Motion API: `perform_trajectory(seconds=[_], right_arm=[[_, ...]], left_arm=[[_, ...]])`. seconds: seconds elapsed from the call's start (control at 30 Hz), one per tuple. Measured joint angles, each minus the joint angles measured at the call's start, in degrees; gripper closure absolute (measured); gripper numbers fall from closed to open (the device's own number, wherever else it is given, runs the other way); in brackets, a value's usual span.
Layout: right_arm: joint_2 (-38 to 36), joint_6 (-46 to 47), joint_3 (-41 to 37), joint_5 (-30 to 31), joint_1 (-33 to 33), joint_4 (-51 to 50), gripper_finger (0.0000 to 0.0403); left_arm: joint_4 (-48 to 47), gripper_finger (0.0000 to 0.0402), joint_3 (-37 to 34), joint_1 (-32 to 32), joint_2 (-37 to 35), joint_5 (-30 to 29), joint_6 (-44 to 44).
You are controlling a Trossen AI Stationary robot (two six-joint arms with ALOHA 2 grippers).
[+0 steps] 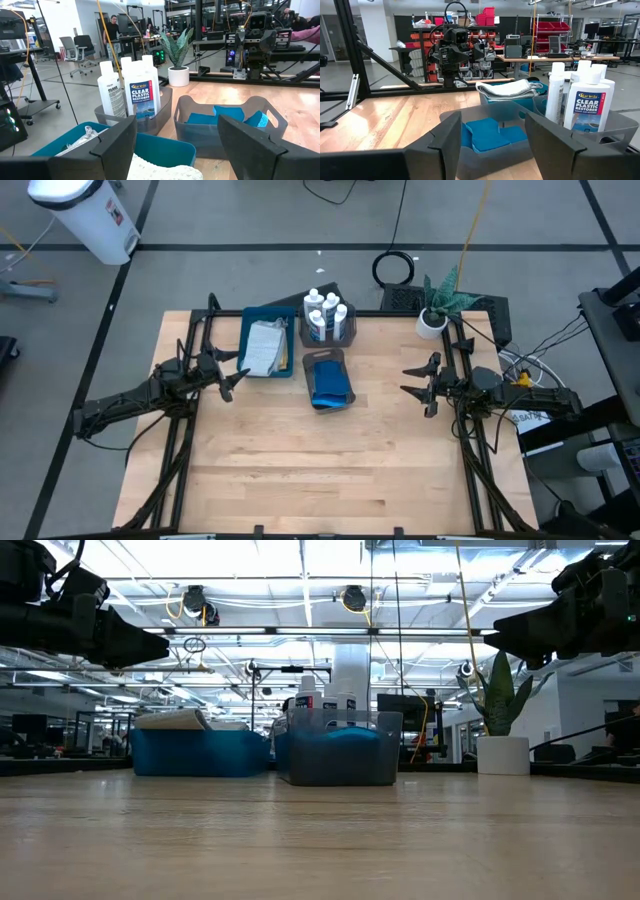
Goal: Pick & Place Kitchen Items
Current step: Return to Home Position
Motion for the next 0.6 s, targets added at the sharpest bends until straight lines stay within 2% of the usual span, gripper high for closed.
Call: perform_trajectory(seconds=[0.6], right_arm=[[0.0, 0.0, 0.0, 0.0, 0.0, 0.0, 0.0211]], left_arm=[[0.0, 0.0119, 0.0, 0.0, 0.0, 0.0, 0.0]])
